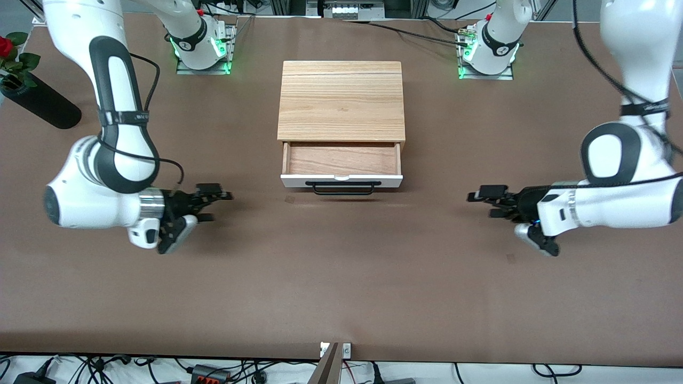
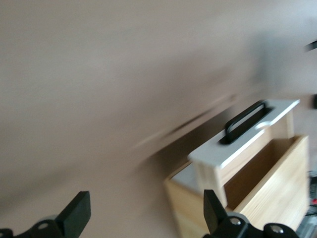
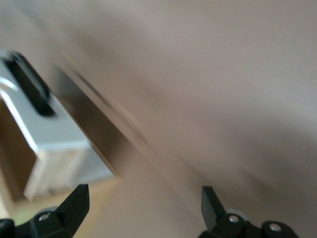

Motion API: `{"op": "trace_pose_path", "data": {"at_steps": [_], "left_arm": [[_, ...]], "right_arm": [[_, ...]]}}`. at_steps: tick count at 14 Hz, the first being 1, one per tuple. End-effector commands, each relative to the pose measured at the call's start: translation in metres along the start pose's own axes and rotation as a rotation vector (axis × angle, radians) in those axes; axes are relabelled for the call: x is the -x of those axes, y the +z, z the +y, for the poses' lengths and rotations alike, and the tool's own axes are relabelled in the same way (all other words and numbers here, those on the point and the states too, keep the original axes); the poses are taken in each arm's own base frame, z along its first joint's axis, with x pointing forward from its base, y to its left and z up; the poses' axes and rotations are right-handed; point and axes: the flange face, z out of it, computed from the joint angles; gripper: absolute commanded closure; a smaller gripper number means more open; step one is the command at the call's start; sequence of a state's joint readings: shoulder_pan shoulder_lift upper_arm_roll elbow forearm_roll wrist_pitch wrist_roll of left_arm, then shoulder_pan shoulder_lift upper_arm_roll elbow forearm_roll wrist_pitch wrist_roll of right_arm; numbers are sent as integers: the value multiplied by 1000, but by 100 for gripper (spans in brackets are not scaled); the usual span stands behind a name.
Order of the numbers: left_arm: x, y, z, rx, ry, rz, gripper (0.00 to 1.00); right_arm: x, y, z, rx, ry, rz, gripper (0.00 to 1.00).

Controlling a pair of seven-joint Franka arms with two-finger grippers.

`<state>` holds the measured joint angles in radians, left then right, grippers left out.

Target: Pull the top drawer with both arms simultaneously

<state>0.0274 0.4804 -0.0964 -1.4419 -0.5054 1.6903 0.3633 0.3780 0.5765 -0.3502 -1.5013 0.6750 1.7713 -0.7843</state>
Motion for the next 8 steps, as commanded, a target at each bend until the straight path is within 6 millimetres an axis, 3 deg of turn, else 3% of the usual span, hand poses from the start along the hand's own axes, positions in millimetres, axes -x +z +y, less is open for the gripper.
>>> {"op": "trace_pose_path", "data": {"at_steps": [1, 2, 4, 8], "left_arm": [[16, -48, 22, -152, -27, -92, 0], [21, -61, 26, -191, -38, -123, 0], [32, -88, 31, -268, -76, -152, 0], [56, -130, 37, -380, -110, -119, 0]], "right_arm": [[17, -55, -5, 164, -36, -87, 0], [23, -76, -14, 194, -52, -117, 0], [38, -100, -23, 214, -1, -172, 0], [52, -167, -72, 329, 190, -236, 0]]}}
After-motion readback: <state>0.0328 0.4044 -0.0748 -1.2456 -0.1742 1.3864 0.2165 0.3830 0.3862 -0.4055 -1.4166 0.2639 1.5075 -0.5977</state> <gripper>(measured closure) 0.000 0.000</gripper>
